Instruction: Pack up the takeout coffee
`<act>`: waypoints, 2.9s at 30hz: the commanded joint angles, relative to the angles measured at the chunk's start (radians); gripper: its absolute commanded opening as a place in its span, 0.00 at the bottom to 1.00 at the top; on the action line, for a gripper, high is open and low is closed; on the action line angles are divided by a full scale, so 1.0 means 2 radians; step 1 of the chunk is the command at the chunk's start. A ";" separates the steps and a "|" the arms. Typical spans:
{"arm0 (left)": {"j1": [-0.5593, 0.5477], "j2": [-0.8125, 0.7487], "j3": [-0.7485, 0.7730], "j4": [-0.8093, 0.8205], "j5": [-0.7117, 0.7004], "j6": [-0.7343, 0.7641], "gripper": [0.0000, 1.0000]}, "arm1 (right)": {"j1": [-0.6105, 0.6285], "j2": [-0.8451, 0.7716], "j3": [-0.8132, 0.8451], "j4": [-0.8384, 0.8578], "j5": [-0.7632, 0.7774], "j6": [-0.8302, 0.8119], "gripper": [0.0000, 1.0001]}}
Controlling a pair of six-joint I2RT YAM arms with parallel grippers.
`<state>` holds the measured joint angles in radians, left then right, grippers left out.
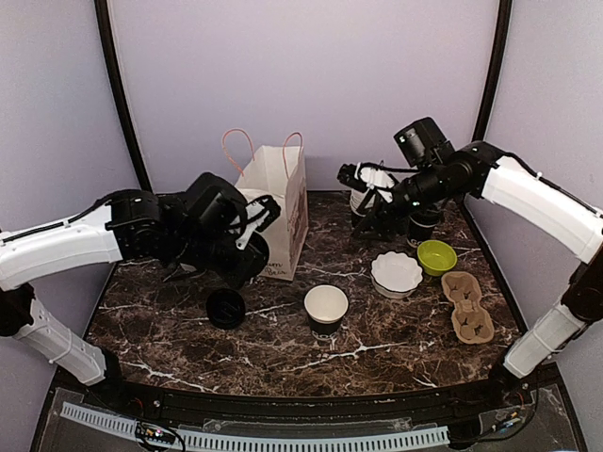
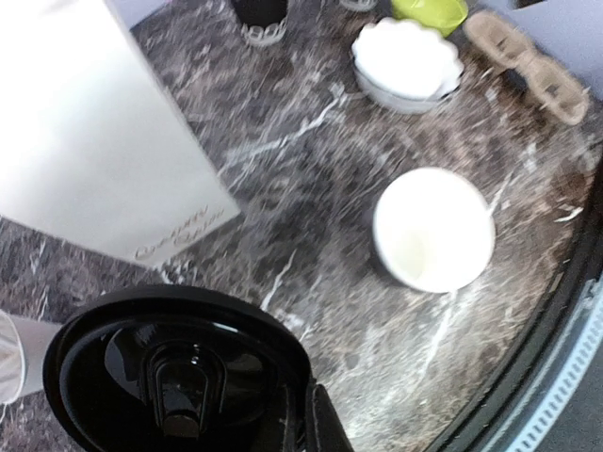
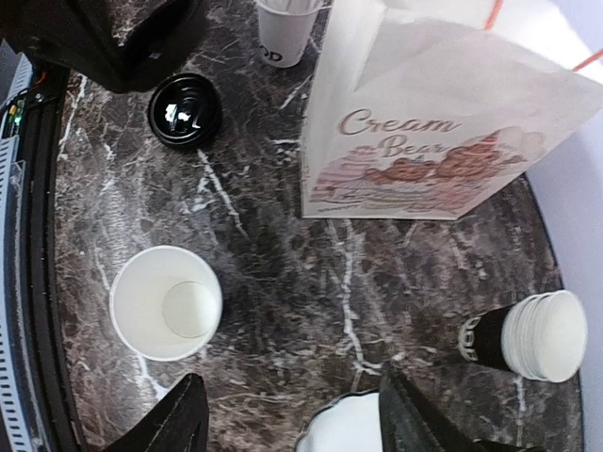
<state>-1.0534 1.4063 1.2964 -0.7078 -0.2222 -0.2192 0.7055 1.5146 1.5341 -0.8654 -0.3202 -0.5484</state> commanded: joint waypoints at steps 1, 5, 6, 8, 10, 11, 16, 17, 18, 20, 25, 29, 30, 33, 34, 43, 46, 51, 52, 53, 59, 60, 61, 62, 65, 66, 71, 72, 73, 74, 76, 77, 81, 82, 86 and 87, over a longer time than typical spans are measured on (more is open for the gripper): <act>-0.002 -0.049 0.028 0.088 0.094 0.042 0.05 | -0.080 -0.009 0.044 0.085 -0.093 0.107 0.86; 0.000 -0.065 0.037 0.178 0.143 0.078 0.05 | -0.129 0.011 0.056 0.142 -0.273 0.232 0.98; 0.000 -0.069 0.036 0.210 0.150 0.084 0.05 | -0.131 0.016 0.057 0.158 -0.303 0.258 0.98; 0.006 -0.076 0.023 0.263 0.163 0.098 0.06 | -0.131 0.026 0.044 0.207 -0.366 0.330 0.98; 0.013 -0.081 0.009 0.318 0.182 0.104 0.06 | -0.129 0.033 0.012 0.302 -0.422 0.432 0.99; 0.016 -0.084 0.004 0.334 0.189 0.104 0.06 | -0.125 0.035 -0.003 0.356 -0.440 0.483 0.99; 0.044 -0.070 0.002 0.392 0.240 0.094 0.06 | -0.099 0.053 -0.021 0.429 -0.475 0.554 0.99; 0.047 -0.065 0.003 0.394 0.245 0.091 0.06 | -0.094 0.053 -0.030 0.457 -0.482 0.575 0.99; 0.050 -0.063 0.005 0.395 0.253 0.089 0.06 | -0.090 0.052 -0.042 0.496 -0.488 0.608 0.99; 0.053 -0.057 0.006 0.397 0.260 0.087 0.06 | -0.082 0.050 -0.067 0.606 -0.500 0.687 0.99; 0.056 -0.049 0.007 0.407 0.270 0.083 0.05 | -0.066 0.062 -0.098 0.773 -0.509 0.827 0.99; 0.057 -0.042 0.008 0.412 0.283 0.078 0.06 | -0.058 0.076 -0.083 0.785 -0.509 0.848 0.98; 0.057 -0.039 0.008 0.412 0.286 0.077 0.06 | -0.056 0.079 -0.078 0.785 -0.508 0.851 0.98; 0.057 -0.033 0.013 0.411 0.295 0.074 0.06 | -0.051 0.088 -0.067 0.786 -0.505 0.857 0.99; 0.057 -0.031 0.013 0.411 0.295 0.074 0.06 | -0.050 0.091 -0.065 0.786 -0.505 0.859 0.99; 0.057 -0.022 0.015 0.411 0.308 0.072 0.06 | -0.040 0.104 -0.055 0.795 -0.507 0.870 0.95; 0.057 -0.018 0.015 0.412 0.311 0.072 0.06 | -0.039 0.107 -0.056 0.817 -0.510 0.886 0.90; 0.057 -0.014 0.017 0.413 0.316 0.071 0.06 | -0.036 0.114 -0.055 0.847 -0.513 0.913 0.84; 0.057 -0.013 0.018 0.413 0.316 0.071 0.06 | -0.035 0.116 -0.055 0.853 -0.514 0.918 0.83; 0.057 -0.012 0.018 0.413 0.316 0.071 0.06 | -0.034 0.116 -0.055 0.856 -0.514 0.920 0.83; 0.057 -0.013 0.015 0.414 0.316 0.071 0.07 | -0.030 0.116 -0.058 0.864 -0.516 0.925 0.76; 0.057 -0.013 0.015 0.414 0.316 0.072 0.07 | -0.031 0.116 -0.058 0.867 -0.517 0.928 0.76; 0.057 -0.014 0.015 0.414 0.316 0.072 0.07 | -0.030 0.116 -0.059 0.876 -0.519 0.933 0.75; 0.057 -0.015 0.014 0.415 0.316 0.072 0.07 | -0.030 0.116 -0.060 0.885 -0.520 0.940 0.75; 0.057 -0.020 0.010 0.416 0.316 0.074 0.07 | -0.031 0.115 -0.061 0.903 -0.524 0.958 0.75; 0.057 -0.024 0.009 0.417 0.315 0.074 0.07 | -0.031 0.114 -0.062 0.904 -0.524 0.958 0.74; 0.057 -0.033 0.000 0.421 0.306 0.077 0.07 | -0.031 0.111 -0.063 0.906 -0.525 0.958 0.72; 0.057 -0.034 -0.001 0.421 0.305 0.078 0.07 | -0.031 0.111 -0.063 0.906 -0.526 0.959 0.71; 0.057 -0.035 -0.002 0.422 0.302 0.079 0.07 | -0.031 0.111 -0.063 0.907 -0.526 0.960 0.70; 0.057 -0.036 -0.003 0.422 0.301 0.079 0.07 | -0.031 0.111 -0.063 0.908 -0.526 0.962 0.70; 0.057 -0.037 -0.004 0.423 0.299 0.080 0.07 | -0.031 0.110 -0.062 0.913 -0.526 0.966 0.70; 0.057 -0.037 -0.005 0.423 0.298 0.080 0.07 | -0.031 0.110 -0.062 0.913 -0.526 0.966 0.70; 0.057 -0.035 -0.004 0.422 0.299 0.080 0.07 | -0.031 0.112 -0.060 0.911 -0.525 0.964 0.62; 0.057 -0.034 -0.003 0.421 0.299 0.079 0.07 | -0.030 0.113 -0.060 0.910 -0.525 0.963 0.61; 0.057 -0.032 -0.001 0.418 0.296 0.079 0.07 | -0.031 0.115 -0.058 0.894 -0.525 0.949 0.58; 0.057 -0.030 0.000 0.417 0.296 0.079 0.07 | -0.030 0.114 -0.057 0.888 -0.525 0.944 0.56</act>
<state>-0.9443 1.3716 1.3010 0.1040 0.3786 -0.0711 0.6346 1.7485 1.3949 0.9150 -1.3617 1.3678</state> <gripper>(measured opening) 0.070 0.583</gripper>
